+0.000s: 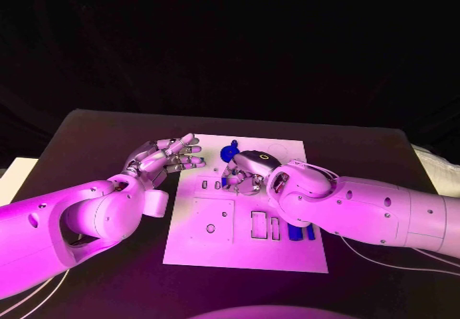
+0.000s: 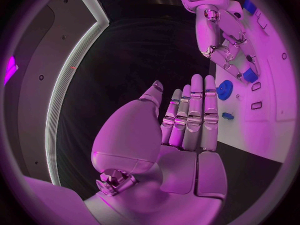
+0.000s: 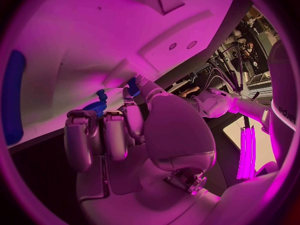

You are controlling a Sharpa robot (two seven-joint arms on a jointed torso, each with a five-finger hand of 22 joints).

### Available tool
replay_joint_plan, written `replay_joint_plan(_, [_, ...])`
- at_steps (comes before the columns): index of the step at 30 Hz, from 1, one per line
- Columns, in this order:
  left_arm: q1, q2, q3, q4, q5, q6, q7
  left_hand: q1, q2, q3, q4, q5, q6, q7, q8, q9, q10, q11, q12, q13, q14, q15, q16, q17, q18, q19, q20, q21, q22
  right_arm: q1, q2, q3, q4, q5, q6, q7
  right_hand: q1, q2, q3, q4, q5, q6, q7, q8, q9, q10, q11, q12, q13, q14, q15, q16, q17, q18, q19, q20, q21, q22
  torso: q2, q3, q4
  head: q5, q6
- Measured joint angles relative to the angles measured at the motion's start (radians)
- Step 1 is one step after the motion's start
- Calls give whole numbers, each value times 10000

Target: Assemble the parts on the task board

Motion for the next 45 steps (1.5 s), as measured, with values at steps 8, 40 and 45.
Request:
replay_joint_plan(8, [0,0,0,-3,0,3,0,0,0,0,0,0,0,0,0,0,0,0,0,0,0,0,0,1,0,2,-1,0,0,-16,-20,-14,2,-25,33,-19,-160,-159,-26,26,8,-177,107,-174,-63,-123,89,-282,-67,0,1,-77,-1,1,0,0,-36,-1,-1,-1,6,-15,-12])
replay_joint_plan(40, [0,2,-1,-7,11,12,-15,54,54,-28,-28,0,0,0,0,0,36,35,0,0,0,0,-40,33,1,37,-36,0,-9,-24,-16,-46,-3,-51,-29,-42,-534,-533,-196,187,-92,-608,248,-288,-124,-251,215,-605,-42,0,73,-269,5,1,-94,95,-136,-4,-7,-10,8,-36,-11])
replay_joint_plan(45, [0,2,-1,-15,9,13,-45,54,54,-28,-28,0,0,0,0,0,35,35,0,-1,0,0,-40,44,0,37,-37,-48,-9,-51,-125,-74,84,-53,-179,-54,-759,-757,-543,233,-185,-1312,373,-287,-203,-677,357,-1570,-230,17,200,-379,4,1,-159,164,-193,-5,-7,-6,11,-37,-11])
